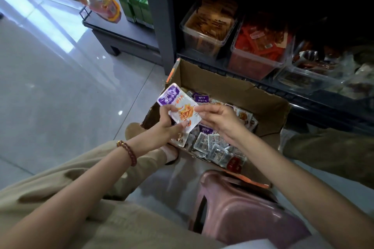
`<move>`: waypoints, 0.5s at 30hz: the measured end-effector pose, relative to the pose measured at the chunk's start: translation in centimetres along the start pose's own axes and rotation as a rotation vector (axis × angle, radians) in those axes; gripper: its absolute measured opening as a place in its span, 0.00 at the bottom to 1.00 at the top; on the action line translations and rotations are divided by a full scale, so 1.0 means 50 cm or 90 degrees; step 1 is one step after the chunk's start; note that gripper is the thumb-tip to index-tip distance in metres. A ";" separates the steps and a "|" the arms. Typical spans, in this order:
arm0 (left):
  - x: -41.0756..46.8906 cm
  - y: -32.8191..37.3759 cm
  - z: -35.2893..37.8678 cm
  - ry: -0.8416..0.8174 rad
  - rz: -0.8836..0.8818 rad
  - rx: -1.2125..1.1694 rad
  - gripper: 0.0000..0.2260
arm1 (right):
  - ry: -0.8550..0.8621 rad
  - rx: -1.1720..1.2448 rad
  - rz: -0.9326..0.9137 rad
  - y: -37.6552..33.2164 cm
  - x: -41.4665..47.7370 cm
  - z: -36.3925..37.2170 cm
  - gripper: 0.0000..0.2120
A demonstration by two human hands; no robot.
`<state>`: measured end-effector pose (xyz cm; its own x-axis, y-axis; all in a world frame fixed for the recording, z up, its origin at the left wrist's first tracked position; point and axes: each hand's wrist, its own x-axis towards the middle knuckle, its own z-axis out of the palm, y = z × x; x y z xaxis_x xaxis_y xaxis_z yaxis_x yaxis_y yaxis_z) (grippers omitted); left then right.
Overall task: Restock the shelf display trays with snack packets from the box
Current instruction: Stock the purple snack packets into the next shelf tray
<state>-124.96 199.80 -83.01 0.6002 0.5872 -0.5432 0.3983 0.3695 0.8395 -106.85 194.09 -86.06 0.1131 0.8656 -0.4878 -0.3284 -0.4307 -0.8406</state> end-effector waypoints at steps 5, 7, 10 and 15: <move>0.020 0.010 -0.006 0.193 0.110 -0.031 0.14 | -0.200 -0.013 0.084 0.008 -0.006 -0.019 0.14; 0.021 0.011 -0.010 0.237 0.122 0.050 0.13 | -0.204 -0.210 0.113 0.030 0.036 -0.070 0.11; 0.013 0.013 -0.013 0.240 0.151 0.126 0.14 | -0.114 -0.628 0.115 0.093 0.093 -0.143 0.08; 0.006 0.000 -0.018 0.222 0.172 0.201 0.14 | -0.169 -0.901 0.274 0.186 0.092 -0.159 0.20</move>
<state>-125.40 200.63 -83.19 0.4660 0.8552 -0.2267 0.4825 -0.0309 0.8753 -101.95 192.05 -97.99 0.0264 0.5648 -0.8248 0.8787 -0.4065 -0.2502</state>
